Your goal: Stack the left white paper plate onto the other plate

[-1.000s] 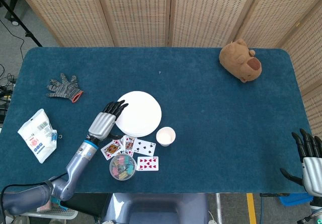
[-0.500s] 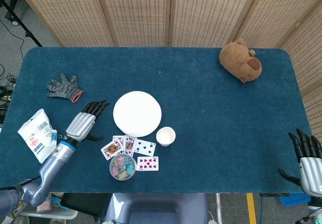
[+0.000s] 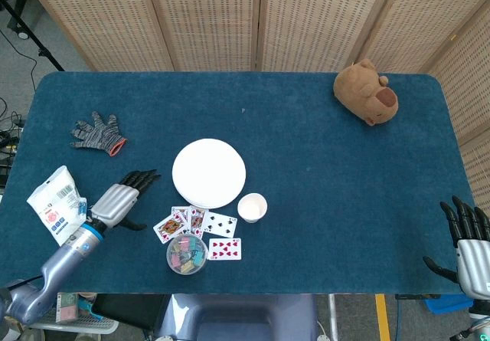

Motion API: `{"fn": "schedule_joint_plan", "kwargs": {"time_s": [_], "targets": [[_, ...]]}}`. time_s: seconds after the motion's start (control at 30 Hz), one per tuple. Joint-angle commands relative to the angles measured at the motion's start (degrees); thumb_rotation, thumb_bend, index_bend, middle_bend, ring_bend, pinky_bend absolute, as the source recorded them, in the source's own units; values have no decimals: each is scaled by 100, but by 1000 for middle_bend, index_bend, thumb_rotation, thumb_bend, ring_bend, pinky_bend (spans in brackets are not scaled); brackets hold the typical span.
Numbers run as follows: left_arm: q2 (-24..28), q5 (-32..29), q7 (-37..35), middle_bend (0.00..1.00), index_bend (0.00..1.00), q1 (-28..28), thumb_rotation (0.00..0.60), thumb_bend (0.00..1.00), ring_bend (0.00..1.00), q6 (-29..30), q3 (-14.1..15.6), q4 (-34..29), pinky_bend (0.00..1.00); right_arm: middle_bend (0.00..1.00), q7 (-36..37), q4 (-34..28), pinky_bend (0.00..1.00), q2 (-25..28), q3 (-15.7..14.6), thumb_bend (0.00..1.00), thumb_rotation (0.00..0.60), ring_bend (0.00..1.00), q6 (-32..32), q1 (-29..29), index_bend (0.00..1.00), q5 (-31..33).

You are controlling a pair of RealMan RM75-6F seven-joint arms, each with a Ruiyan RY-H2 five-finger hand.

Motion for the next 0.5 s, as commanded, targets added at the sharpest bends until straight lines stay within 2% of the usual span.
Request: {"fn": "schedule_joint_plan", "kwargs": {"time_s": [0.03,0.27,0.5], "targets": [[267,-124,325,0,0,574,600,110,0,811,87,-126,0,0,-35,-25,0,-12,-18,0,600,0,7,6,0,-50],[564,-273,527,0,0,1198,600,110,0,1726,42,-286,0,0,-93,-96,0,-17,-47,0,600,0,50,6,0,-151],[596,-455,555,0,0,1531,600,110,0,2085,-53,-383,0,0,-94,-131,0,-1,-58,0,600,0,82,2,0,-200]]}}
